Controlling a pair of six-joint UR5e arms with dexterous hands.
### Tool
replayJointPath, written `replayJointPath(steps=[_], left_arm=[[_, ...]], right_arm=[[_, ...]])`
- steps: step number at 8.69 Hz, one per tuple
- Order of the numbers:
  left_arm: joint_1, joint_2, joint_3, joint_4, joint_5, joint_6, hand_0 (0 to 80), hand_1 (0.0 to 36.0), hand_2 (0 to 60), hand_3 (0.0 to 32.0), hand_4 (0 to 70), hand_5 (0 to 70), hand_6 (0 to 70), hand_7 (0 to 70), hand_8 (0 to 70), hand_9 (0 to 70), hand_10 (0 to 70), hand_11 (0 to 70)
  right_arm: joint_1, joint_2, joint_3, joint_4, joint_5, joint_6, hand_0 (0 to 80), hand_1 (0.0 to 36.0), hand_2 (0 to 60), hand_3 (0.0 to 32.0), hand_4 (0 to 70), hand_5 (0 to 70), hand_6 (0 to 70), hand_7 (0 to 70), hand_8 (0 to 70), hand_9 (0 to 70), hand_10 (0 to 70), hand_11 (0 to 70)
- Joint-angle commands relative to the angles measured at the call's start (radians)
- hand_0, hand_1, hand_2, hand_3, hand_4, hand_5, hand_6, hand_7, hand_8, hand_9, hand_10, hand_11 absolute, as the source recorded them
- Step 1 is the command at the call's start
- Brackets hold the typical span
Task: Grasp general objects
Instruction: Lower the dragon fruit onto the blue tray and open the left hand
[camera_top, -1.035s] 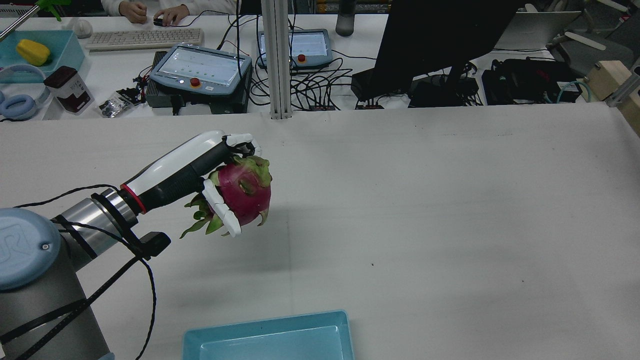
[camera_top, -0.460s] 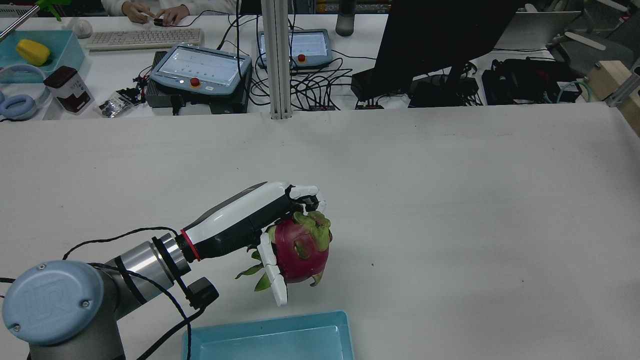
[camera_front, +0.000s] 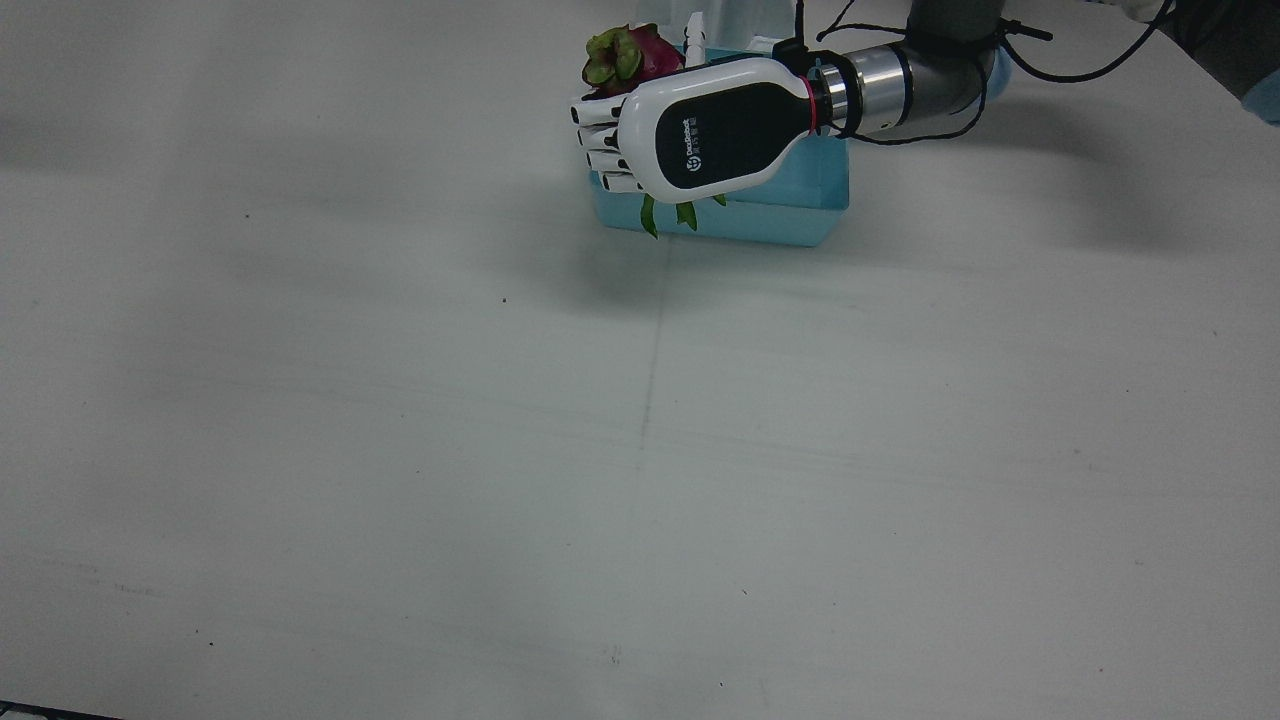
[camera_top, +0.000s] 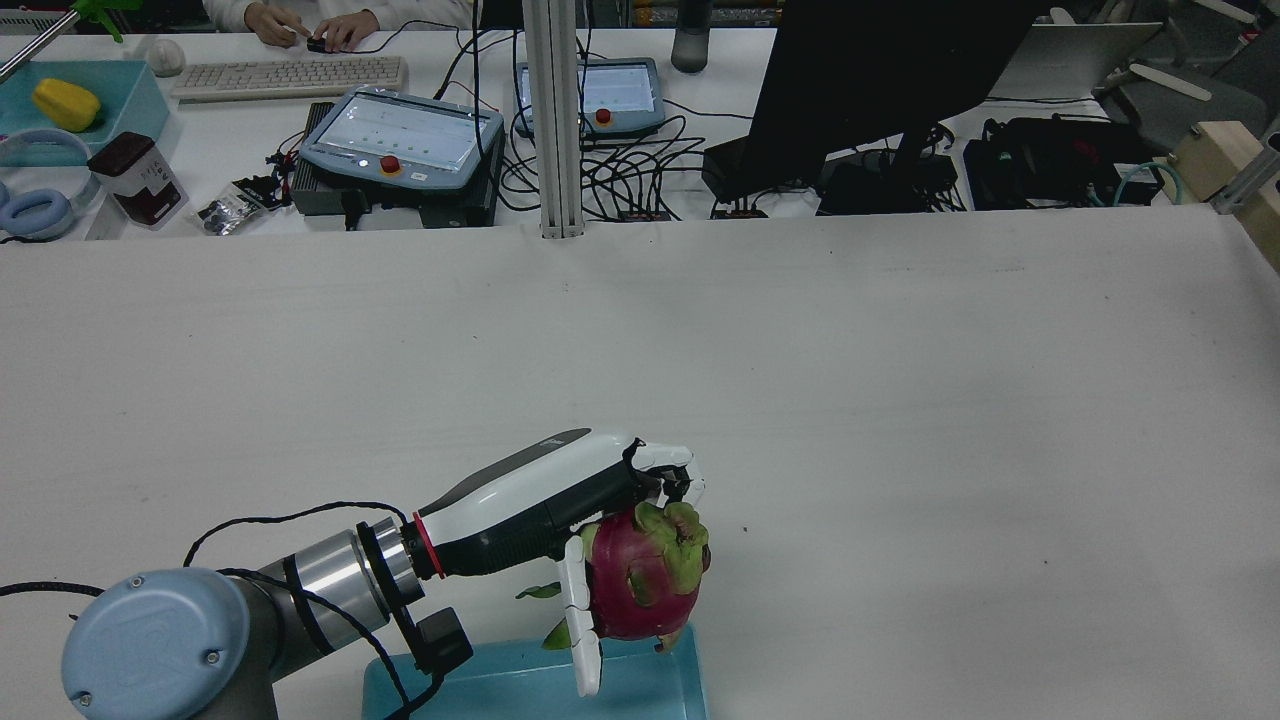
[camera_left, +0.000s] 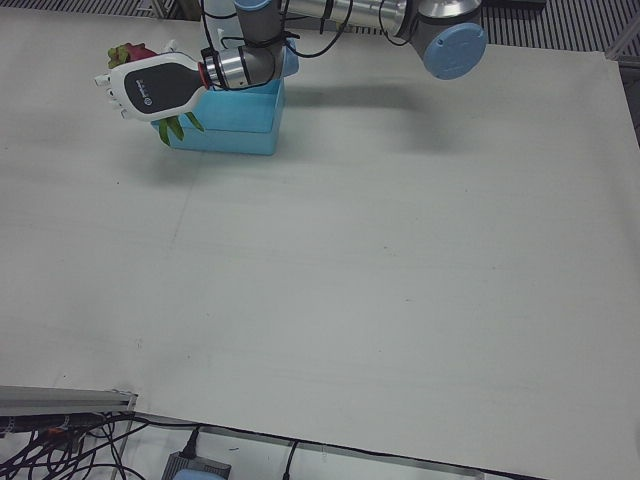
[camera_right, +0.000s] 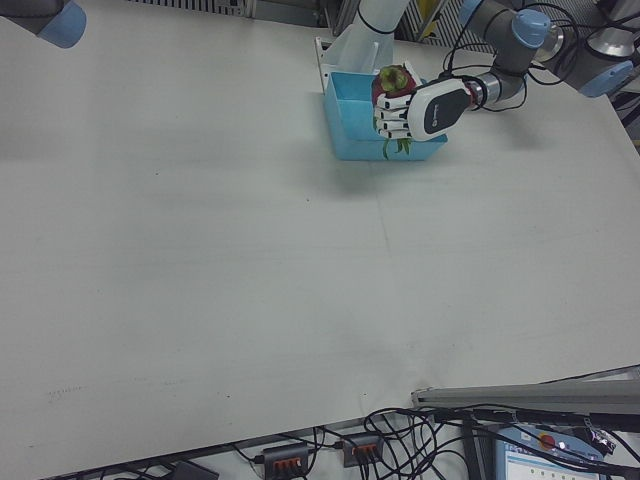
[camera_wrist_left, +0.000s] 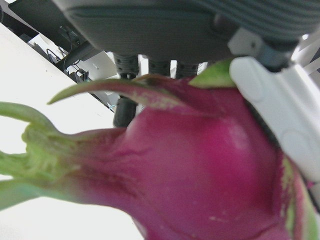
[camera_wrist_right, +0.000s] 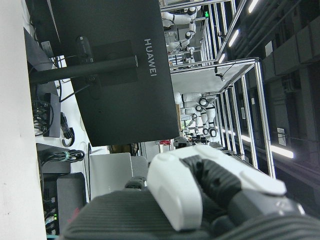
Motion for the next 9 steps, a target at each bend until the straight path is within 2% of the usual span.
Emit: replayJointPath(steps=[1,3,5,7,8,9], left_arm=[[0.000,0.000,0.003,-0.007,0.012,0.000,46.0,5.4,3.5,0.0,12.4,70.0,25.2,21.8,11.7,8.5,10.0,15.0],[-0.009,0.002,0.002,-0.007,0.013,-0.002,46.1,5.5,2.4,0.0,10.2,70.0,27.6,26.5,12.2,8.9,9.8,14.7],[-0.011,0.002,-0.001,-0.007,0.013,-0.002,46.2,5.0,0.8,0.0,10.1,70.0,26.9,25.0,12.7,7.4,8.8,13.3],[-0.012,0.002,-0.007,-0.004,0.016,-0.003,45.9,4.6,0.0,0.0,14.9,70.0,25.9,25.0,12.5,6.7,8.1,12.1],[-0.011,0.003,-0.007,0.001,0.018,-0.003,45.9,4.7,0.0,0.0,17.7,42.2,24.7,25.9,11.7,6.3,7.4,11.2],[-0.009,0.006,-0.007,0.002,0.051,-0.003,46.0,5.2,0.0,0.0,17.3,45.4,24.1,26.1,11.1,6.0,7.3,11.0]], right_arm=[[0.000,0.000,0.000,0.000,-0.001,0.000,0.0,0.0,0.0,0.0,0.0,0.0,0.0,0.0,0.0,0.0,0.0,0.0],[0.000,0.000,0.000,0.000,-0.001,-0.001,0.0,0.0,0.0,0.0,0.0,0.0,0.0,0.0,0.0,0.0,0.0,0.0],[0.000,0.000,0.000,0.000,0.000,0.000,0.0,0.0,0.0,0.0,0.0,0.0,0.0,0.0,0.0,0.0,0.0,0.0],[0.000,0.000,0.000,0.000,-0.001,0.000,0.0,0.0,0.0,0.0,0.0,0.0,0.0,0.0,0.0,0.0,0.0,0.0],[0.000,0.000,0.000,0.000,0.000,-0.001,0.0,0.0,0.0,0.0,0.0,0.0,0.0,0.0,0.0,0.0,0.0,0.0],[0.000,0.000,0.000,0.000,-0.001,-0.001,0.0,0.0,0.0,0.0,0.0,0.0,0.0,0.0,0.0,0.0,0.0,0.0]])
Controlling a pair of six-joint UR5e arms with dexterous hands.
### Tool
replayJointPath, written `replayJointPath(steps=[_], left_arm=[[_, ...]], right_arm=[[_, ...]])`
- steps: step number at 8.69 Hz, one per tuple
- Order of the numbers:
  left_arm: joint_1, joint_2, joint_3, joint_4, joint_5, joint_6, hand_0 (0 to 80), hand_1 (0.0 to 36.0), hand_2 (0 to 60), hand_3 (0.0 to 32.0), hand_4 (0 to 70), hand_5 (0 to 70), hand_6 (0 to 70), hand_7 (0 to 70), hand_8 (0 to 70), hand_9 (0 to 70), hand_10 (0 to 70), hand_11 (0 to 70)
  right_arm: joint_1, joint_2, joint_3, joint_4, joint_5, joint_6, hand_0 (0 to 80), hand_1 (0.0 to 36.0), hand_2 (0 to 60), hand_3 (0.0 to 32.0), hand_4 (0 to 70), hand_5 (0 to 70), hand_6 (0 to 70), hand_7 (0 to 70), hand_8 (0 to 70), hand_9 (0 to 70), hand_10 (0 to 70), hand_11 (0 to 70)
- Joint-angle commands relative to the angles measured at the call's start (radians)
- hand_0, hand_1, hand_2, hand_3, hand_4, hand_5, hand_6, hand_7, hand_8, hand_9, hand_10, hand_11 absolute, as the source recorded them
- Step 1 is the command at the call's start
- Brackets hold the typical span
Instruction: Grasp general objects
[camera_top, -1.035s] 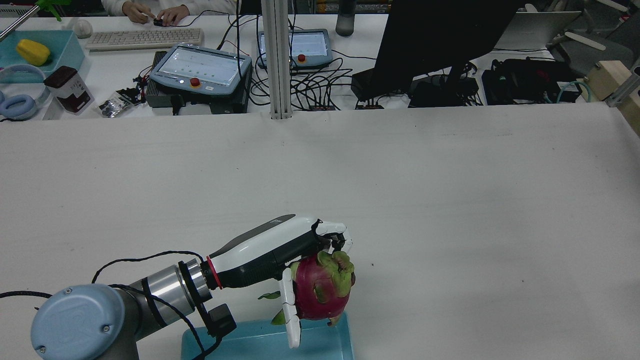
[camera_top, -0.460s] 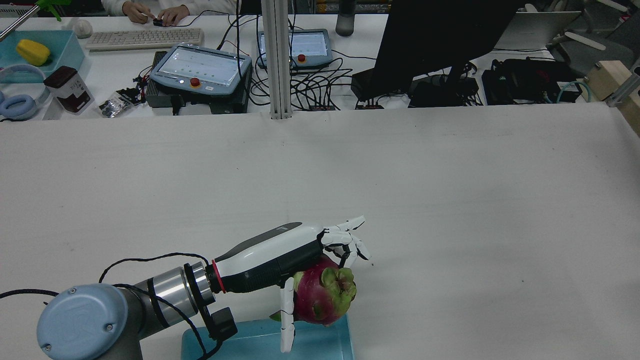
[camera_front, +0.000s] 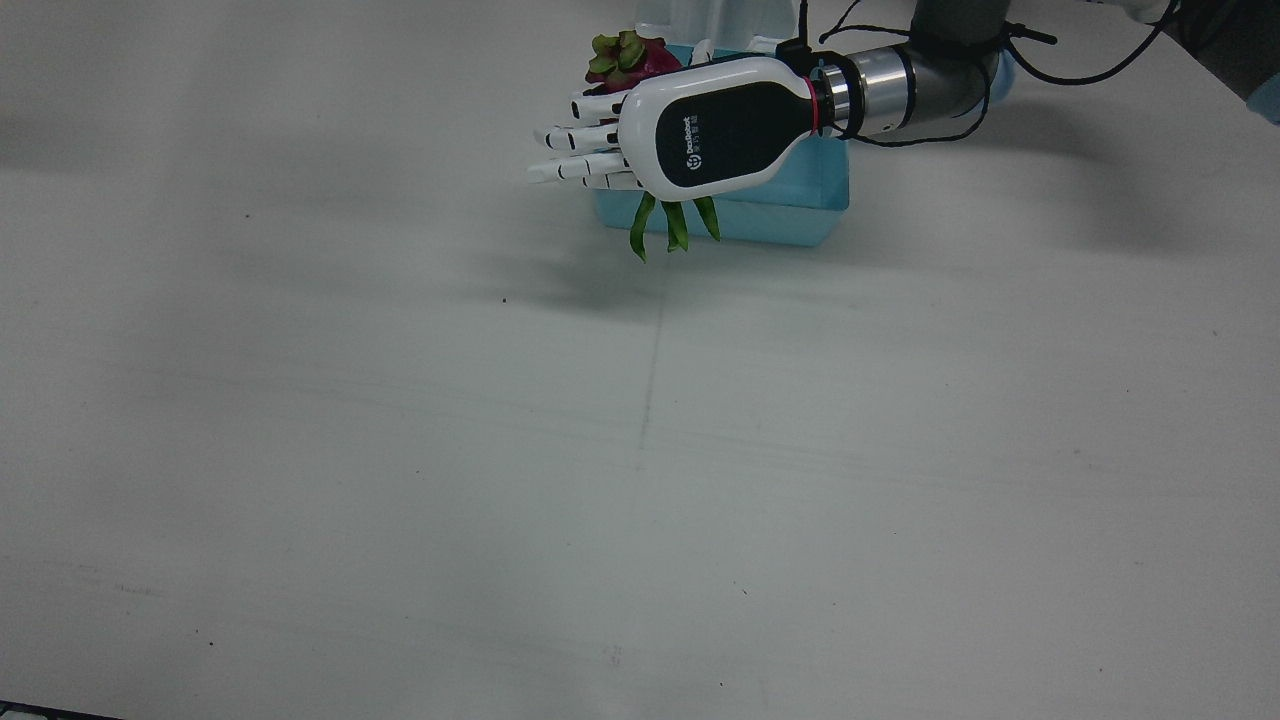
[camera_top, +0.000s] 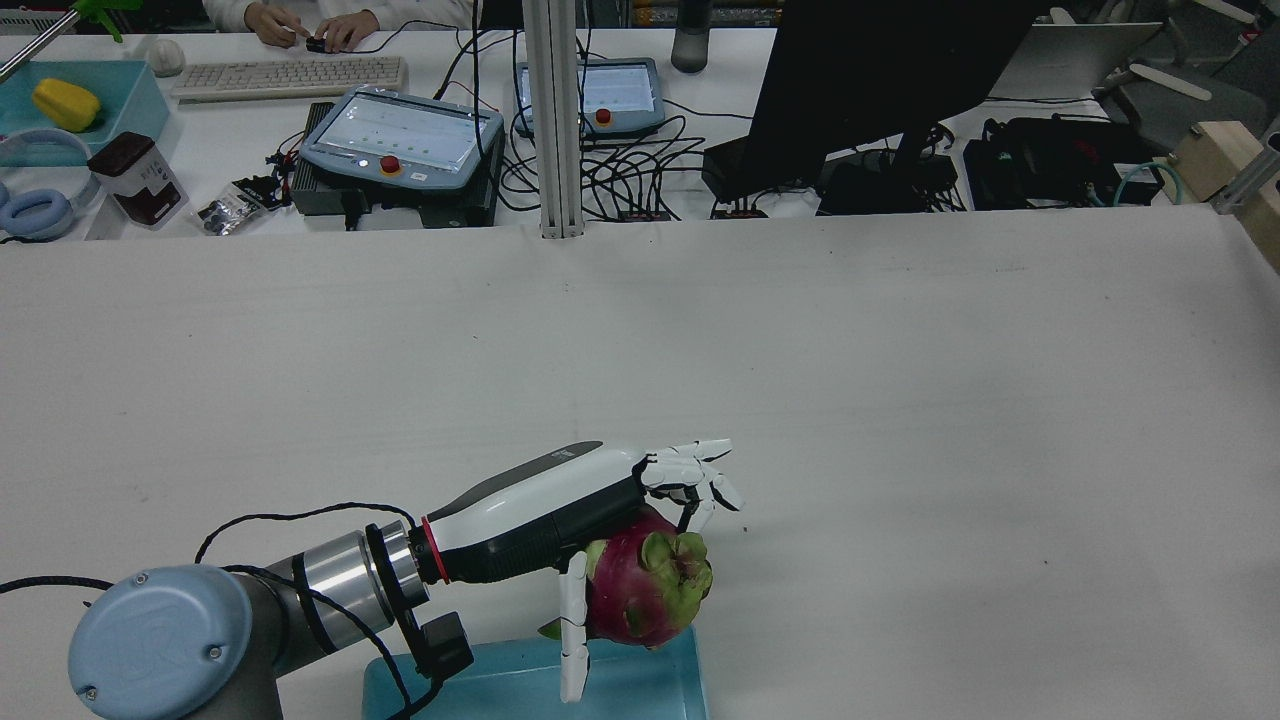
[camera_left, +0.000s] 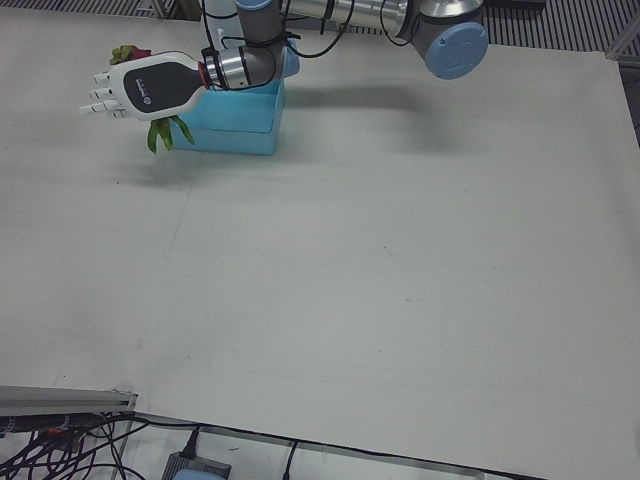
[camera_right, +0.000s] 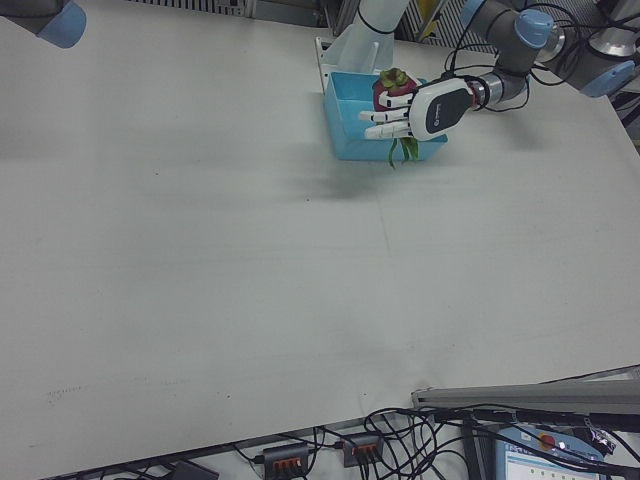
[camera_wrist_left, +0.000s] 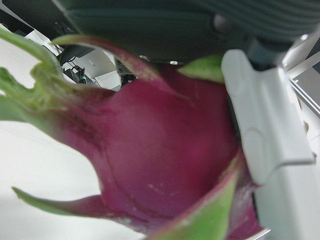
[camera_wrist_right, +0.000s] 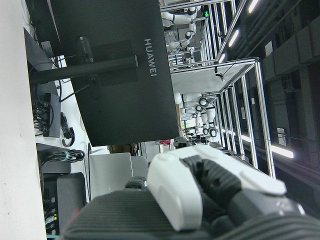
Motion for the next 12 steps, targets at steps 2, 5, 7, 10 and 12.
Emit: replayJointPath(steps=[2,5,7,10,12], left_arm=[[0.003,0.010,-0.004,-0.002,0.042,0.001,44.4,3.7,0.0,0.0,17.7,13.7,15.9,22.5,6.2,3.1,5.0,7.7],[0.005,0.031,-0.004,-0.029,0.042,0.001,32.4,0.0,0.0,0.0,8.3,45.1,10.5,21.4,2.9,2.8,1.8,2.5],[0.003,0.073,-0.004,-0.091,0.040,-0.003,24.3,0.0,0.0,0.0,10.9,11.5,9.5,21.1,2.0,2.8,1.2,1.4],[0.000,0.074,-0.002,-0.055,0.043,-0.006,8.2,0.0,0.0,0.0,0.2,70.0,11.6,22.8,1.3,3.1,1.8,2.0],[-0.023,0.108,-0.005,-0.047,0.042,-0.006,38.8,3.3,0.0,0.0,2.9,70.0,12.0,22.1,1.4,3.0,2.6,4.1]], right_arm=[[0.000,0.000,0.000,0.000,0.001,0.000,0.0,0.0,0.0,0.0,0.0,0.0,0.0,0.0,0.0,0.0,0.0,0.0],[0.000,0.000,0.000,0.000,-0.001,-0.001,0.0,0.0,0.0,0.0,0.0,0.0,0.0,0.0,0.0,0.0,0.0,0.0],[0.000,0.000,0.000,0.000,-0.001,0.000,0.0,0.0,0.0,0.0,0.0,0.0,0.0,0.0,0.0,0.0,0.0,0.0],[0.000,0.000,0.000,0.000,-0.001,0.000,0.0,0.0,0.0,0.0,0.0,0.0,0.0,0.0,0.0,0.0,0.0,0.0],[0.000,0.000,0.000,0.000,-0.001,0.000,0.0,0.0,0.0,0.0,0.0,0.0,0.0,0.0,0.0,0.0,0.0,0.0]])
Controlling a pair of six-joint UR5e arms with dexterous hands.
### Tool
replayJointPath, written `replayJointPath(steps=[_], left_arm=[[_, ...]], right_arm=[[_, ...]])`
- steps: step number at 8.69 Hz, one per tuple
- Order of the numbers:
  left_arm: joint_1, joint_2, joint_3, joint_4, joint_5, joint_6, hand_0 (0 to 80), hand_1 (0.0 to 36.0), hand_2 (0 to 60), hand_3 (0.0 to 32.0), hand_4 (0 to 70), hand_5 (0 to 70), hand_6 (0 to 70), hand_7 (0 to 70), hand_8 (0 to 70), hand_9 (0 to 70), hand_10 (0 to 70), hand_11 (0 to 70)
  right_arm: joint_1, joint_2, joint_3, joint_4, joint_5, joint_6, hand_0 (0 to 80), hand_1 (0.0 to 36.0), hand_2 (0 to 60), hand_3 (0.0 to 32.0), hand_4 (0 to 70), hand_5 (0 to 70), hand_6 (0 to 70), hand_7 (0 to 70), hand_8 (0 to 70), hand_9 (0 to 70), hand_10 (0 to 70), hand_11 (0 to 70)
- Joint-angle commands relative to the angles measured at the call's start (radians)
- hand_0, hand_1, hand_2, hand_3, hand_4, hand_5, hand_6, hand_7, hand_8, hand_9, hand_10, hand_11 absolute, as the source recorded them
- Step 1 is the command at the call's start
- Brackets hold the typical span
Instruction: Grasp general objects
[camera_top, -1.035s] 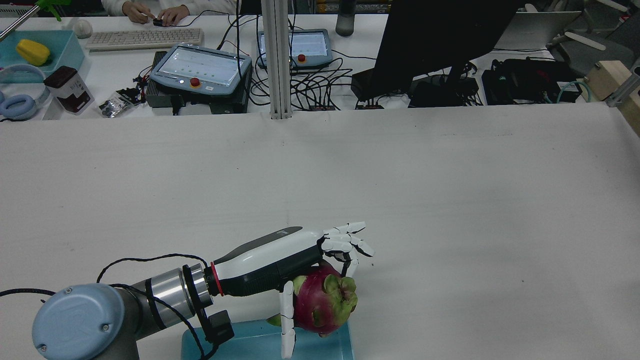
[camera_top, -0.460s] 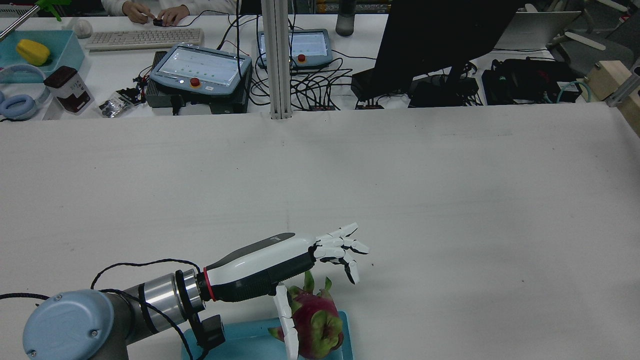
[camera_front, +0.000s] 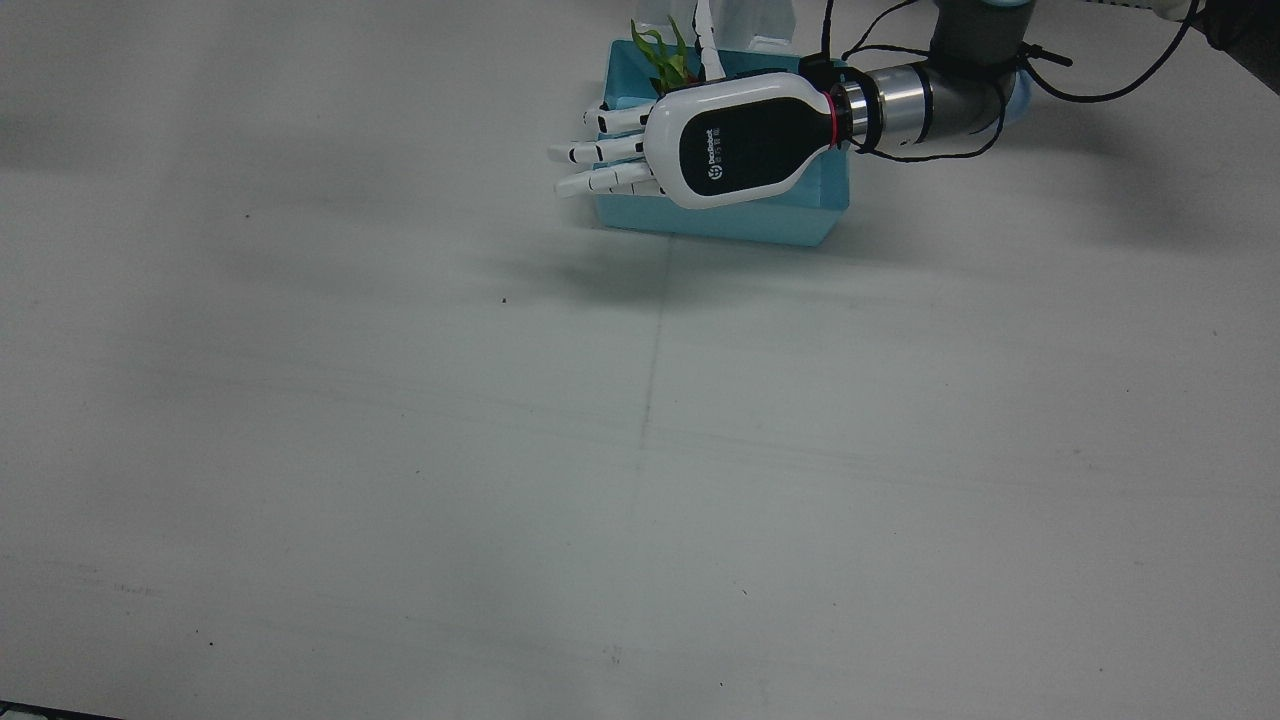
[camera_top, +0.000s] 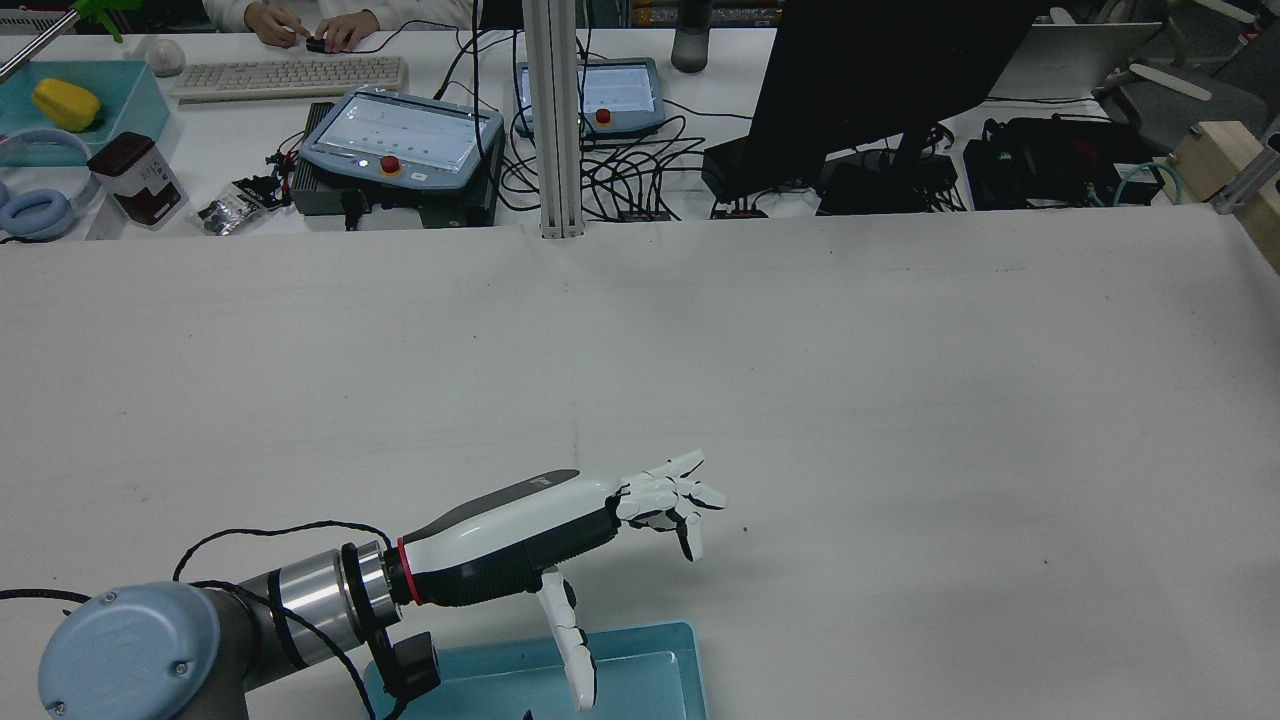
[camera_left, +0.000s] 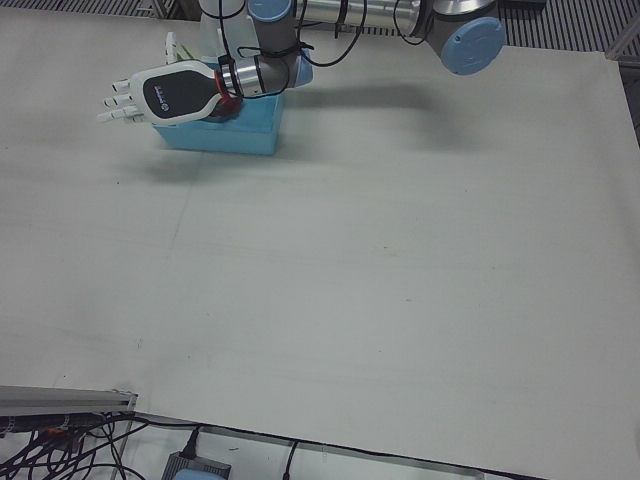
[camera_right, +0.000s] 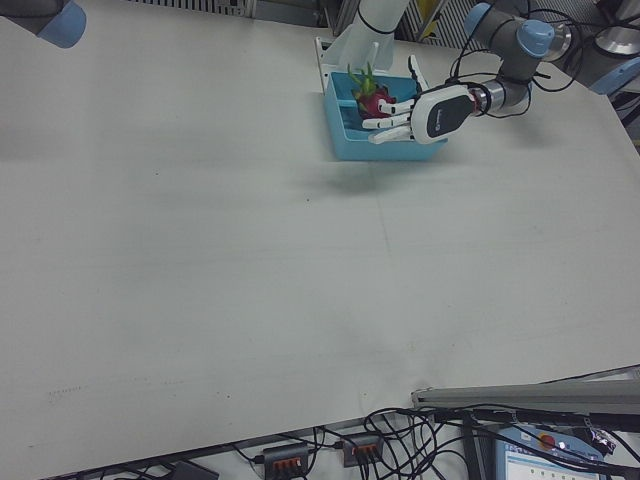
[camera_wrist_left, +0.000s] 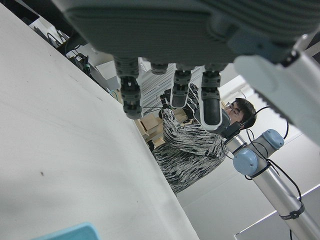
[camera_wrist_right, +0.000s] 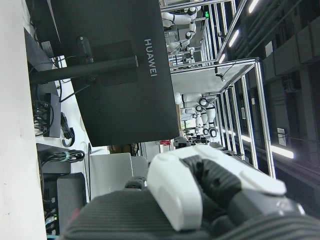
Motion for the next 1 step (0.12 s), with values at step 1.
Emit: replayJointPath(steps=[1], left_arm=[[-0.085,0.035,0.002,0.016,-0.001,0.000,50.8,13.9,2.6,0.0,6.2,70.0,12.7,21.7,1.5,2.9,4.1,7.5]], right_arm=[[0.000,0.000,0.000,0.000,0.001,0.001,0.0,0.0,0.0,0.0,0.0,0.0,0.0,0.0,0.0,0.0,0.0,0.0]])
